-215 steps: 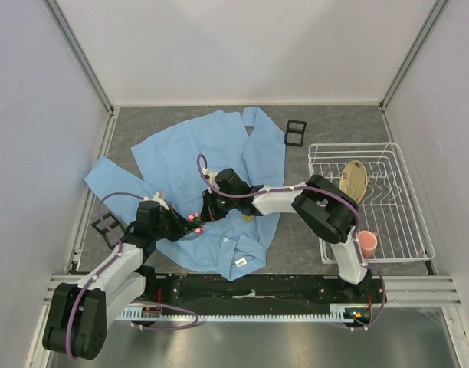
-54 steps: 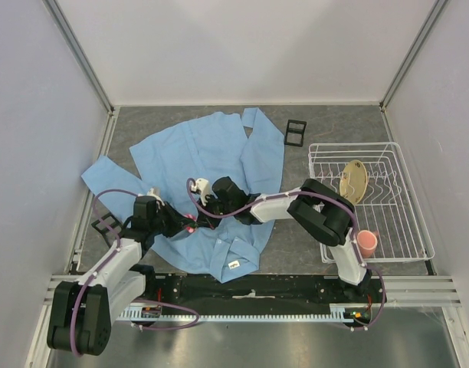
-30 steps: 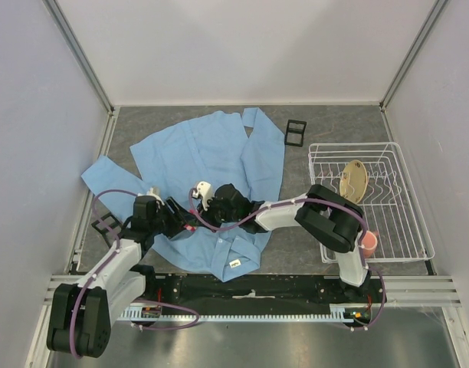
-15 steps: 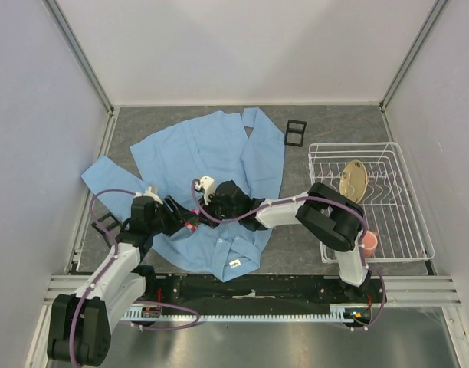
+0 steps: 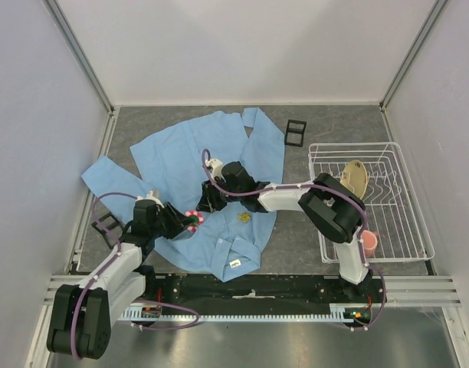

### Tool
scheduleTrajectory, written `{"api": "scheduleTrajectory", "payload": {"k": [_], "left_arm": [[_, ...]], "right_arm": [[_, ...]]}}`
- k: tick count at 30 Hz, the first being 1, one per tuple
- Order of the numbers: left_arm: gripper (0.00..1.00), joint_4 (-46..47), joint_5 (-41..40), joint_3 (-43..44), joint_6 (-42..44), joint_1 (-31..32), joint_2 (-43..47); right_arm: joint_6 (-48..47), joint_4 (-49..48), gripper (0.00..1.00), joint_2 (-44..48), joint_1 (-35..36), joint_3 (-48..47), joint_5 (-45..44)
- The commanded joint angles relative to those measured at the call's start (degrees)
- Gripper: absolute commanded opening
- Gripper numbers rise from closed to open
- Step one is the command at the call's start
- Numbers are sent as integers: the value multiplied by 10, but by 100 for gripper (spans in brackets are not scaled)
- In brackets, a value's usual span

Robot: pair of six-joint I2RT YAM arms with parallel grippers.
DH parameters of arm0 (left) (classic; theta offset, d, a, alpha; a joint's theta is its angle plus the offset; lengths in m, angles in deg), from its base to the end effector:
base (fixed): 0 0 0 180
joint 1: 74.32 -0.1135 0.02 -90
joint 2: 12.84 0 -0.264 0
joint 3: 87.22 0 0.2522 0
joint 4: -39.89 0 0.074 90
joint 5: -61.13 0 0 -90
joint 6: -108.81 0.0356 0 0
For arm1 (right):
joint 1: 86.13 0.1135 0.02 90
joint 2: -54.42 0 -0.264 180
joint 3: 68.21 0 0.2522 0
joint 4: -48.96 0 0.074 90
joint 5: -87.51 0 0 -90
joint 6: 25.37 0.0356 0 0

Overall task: Remove the brooch from the garment
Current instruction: Remove the brooch from the clothes.

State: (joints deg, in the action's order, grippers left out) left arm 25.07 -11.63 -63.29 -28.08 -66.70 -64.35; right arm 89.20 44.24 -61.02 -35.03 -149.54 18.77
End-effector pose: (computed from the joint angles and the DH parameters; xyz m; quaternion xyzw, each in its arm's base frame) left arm 0.1562 -0.0315 0.1305 -0.2470 0.8723 -0.3046 0.2919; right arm 0.2635 0.3471 0.1579 -0.2853 0.8045 0.4300 0.2940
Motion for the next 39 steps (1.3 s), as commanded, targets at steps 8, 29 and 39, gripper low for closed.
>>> {"api": "scheduleTrajectory", "payload": {"k": [8, 29, 39], "left_arm": [[8, 79, 55, -23, 23, 1, 27], [2, 119, 63, -43, 27, 1, 32], [2, 133, 65, -38, 24, 1, -8]], "right_arm": [[-4, -119, 61, -74, -52, -4, 233], [163, -379, 42, -124, -53, 54, 329], [191, -406, 15, -134, -51, 45, 339]]}}
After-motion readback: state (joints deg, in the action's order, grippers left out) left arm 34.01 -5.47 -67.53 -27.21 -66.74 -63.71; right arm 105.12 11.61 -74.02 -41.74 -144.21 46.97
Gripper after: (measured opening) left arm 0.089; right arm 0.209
